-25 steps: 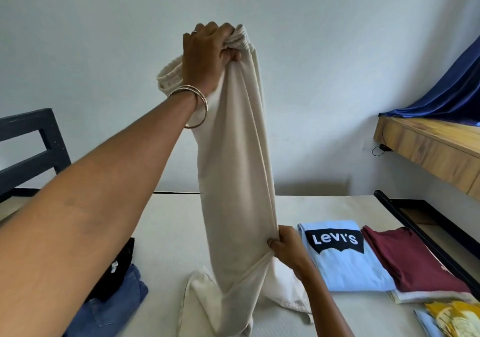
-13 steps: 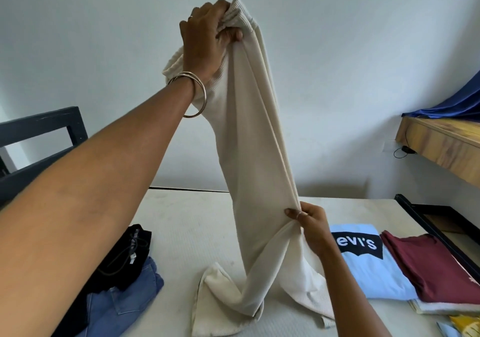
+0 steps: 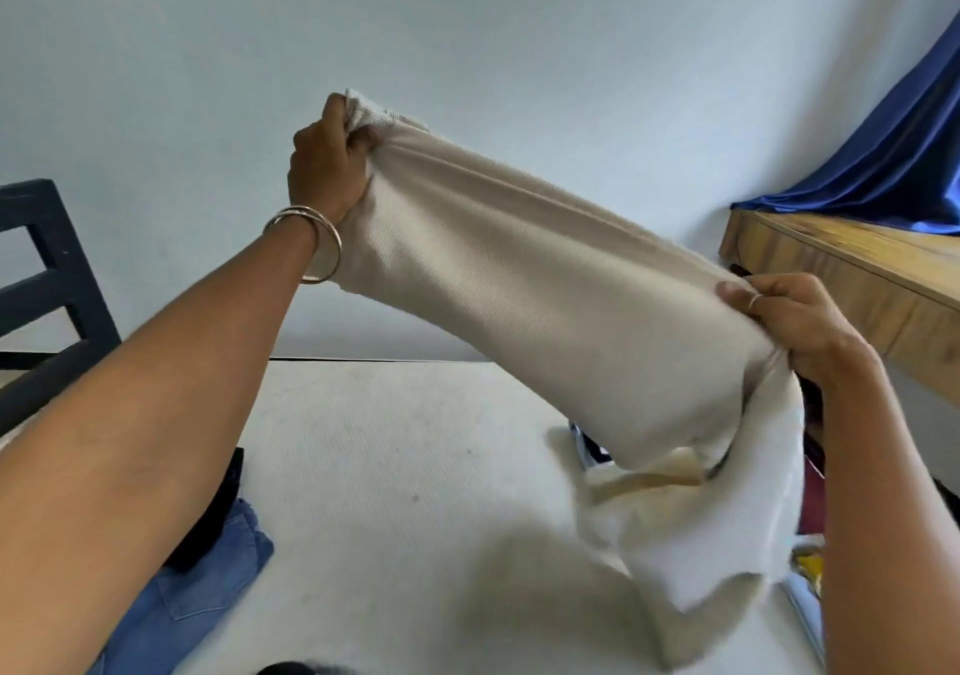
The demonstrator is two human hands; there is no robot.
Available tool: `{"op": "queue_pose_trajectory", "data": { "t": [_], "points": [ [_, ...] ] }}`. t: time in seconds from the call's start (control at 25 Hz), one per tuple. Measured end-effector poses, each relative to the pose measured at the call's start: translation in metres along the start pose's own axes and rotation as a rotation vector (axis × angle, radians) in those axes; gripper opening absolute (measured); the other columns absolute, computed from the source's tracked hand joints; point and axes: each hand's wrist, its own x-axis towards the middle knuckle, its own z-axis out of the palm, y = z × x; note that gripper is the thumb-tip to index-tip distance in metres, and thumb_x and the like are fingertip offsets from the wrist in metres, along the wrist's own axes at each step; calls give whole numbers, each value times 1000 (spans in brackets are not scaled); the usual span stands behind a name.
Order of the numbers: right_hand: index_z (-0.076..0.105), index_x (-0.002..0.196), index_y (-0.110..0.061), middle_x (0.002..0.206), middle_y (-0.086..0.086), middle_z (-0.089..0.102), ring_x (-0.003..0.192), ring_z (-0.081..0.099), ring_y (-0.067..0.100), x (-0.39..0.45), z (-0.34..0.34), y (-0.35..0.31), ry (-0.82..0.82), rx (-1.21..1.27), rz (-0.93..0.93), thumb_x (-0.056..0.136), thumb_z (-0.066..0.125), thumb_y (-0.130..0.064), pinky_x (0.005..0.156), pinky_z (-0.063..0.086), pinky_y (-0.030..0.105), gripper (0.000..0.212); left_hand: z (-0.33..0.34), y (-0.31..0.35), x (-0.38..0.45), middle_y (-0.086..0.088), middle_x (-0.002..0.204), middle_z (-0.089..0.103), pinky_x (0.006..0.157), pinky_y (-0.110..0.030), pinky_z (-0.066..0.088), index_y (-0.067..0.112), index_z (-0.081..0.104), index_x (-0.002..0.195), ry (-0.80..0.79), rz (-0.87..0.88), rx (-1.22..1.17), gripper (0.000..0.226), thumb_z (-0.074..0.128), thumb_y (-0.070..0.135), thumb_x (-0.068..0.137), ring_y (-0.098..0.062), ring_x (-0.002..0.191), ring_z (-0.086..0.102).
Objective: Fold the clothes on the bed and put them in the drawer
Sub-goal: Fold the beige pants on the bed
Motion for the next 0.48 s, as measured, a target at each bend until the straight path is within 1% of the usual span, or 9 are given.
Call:
{"op": "queue_pose_trajectory", "data": {
  "t": [0.04,0.08,0.12,0.16,0.2,0.24,0.32,0.4,0.48],
  "points": [
    [72,79,-4,65,7,62,58,53,17,5,-2,5,-110,-166,21,90,71,-24,55,43,27,23,-1,-5,-2,-18,101,64,75,-37,42,9,51,107,-93,-17,-2,37,51,41,90,-39,98,58],
    [73,80,-3,67,10,63,61,54,17,10,0,13,-203,-295,37,86,75,-27,60,43,30,25,-1,-12,-5,-17,103,65,80,-38,44,11,53,107,-199,-40,5,43,51,48,85,-38,101,59],
    [74,82,-3,71,14,65,66,56,19,13,4,24,-230,-391,45,84,77,-25,65,43,32,23,0,-18,-11,-15,103,66,83,-39,45,13,55,105,-291,-54,31,47,51,53,80,-36,102,59],
    [75,84,-3,75,17,68,71,58,22,14,10,33,-198,-464,24,83,78,-21,70,43,33,19,3,-24,-17,-12,100,66,86,-41,45,16,55,101,-342,-78,64,46,52,55,78,-35,101,59],
    [76,87,-3,77,19,69,76,59,25,12,17,39,-113,-522,-7,83,77,-17,73,43,33,14,6,-27,-25,-8,95,65,89,-43,43,18,54,95,-353,-111,92,41,53,56,79,-33,101,58],
    [77,90,-4,78,19,70,81,60,28,8,25,44,1,-548,-39,84,75,-13,76,43,34,10,13,-30,-30,-4,93,63,91,-46,39,21,53,92,-323,-145,104,35,54,54,82,-31,102,55],
    [78,95,-6,79,18,71,85,62,34,-10,43,53,180,-537,-138,84,74,-9,79,42,35,11,19,-40,-39,-2,101,62,94,-46,34,24,58,98,-214,-271,46,27,57,47,84,-31,109,49],
    [78,94,-8,79,17,71,82,63,36,-38,72,70,230,-526,-240,79,77,-4,72,38,34,16,17,-59,-50,-4,108,64,91,-42,44,25,63,104,-121,-362,-199,30,59,42,79,-30,108,56],
    [77,87,-12,76,10,68,75,62,31,-81,121,97,172,-499,-289,73,73,-3,66,34,29,17,5,-94,-84,1,101,65,77,-35,51,25,64,101,-102,-493,-495,17,59,22,85,-19,97,61]
  ]
}}
